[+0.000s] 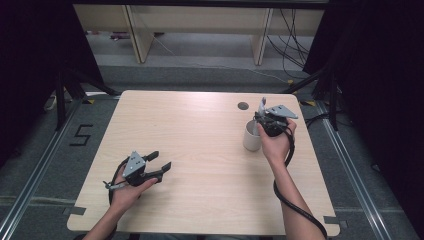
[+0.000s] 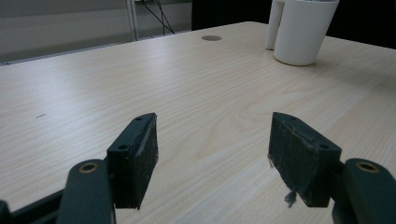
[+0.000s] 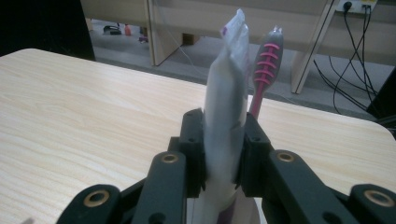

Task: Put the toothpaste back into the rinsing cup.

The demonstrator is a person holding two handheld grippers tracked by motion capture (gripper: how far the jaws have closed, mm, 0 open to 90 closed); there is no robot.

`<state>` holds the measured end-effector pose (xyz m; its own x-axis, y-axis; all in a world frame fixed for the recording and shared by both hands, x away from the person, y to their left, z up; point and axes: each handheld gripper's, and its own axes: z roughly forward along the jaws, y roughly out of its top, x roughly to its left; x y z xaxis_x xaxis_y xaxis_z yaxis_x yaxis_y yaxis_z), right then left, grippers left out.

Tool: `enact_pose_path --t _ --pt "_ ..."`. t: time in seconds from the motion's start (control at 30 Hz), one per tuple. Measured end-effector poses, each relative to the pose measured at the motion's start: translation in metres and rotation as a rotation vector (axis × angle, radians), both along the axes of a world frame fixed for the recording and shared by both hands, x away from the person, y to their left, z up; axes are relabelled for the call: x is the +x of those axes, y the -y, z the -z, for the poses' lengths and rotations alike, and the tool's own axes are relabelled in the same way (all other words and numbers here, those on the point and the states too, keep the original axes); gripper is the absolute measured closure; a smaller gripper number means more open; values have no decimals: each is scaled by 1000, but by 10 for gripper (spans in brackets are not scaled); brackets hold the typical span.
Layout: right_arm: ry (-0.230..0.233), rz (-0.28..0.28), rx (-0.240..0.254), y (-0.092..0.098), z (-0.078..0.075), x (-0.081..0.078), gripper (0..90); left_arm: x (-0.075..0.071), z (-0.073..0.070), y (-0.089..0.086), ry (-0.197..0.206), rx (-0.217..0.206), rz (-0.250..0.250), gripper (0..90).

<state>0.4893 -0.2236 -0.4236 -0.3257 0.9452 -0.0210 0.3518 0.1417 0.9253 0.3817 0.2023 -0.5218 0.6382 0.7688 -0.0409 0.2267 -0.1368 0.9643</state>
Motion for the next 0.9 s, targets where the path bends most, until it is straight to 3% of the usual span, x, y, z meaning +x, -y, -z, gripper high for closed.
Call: enact_pose_path --t 0.23,0.4,0.53,0.9 --pt "7 -4 -12 1 0 0 752 0 0 0 0 1 1 326" --pt "-29 -16 -1 0 -3 -3 740 0 0 0 0 1 0 326" --pt "-21 -32 -10 2 -2 -2 719 0 0 0 1 3 2 326" --pt "-35 -18 -12 1 -3 -5 667 0 0 0 1 1 2 326"
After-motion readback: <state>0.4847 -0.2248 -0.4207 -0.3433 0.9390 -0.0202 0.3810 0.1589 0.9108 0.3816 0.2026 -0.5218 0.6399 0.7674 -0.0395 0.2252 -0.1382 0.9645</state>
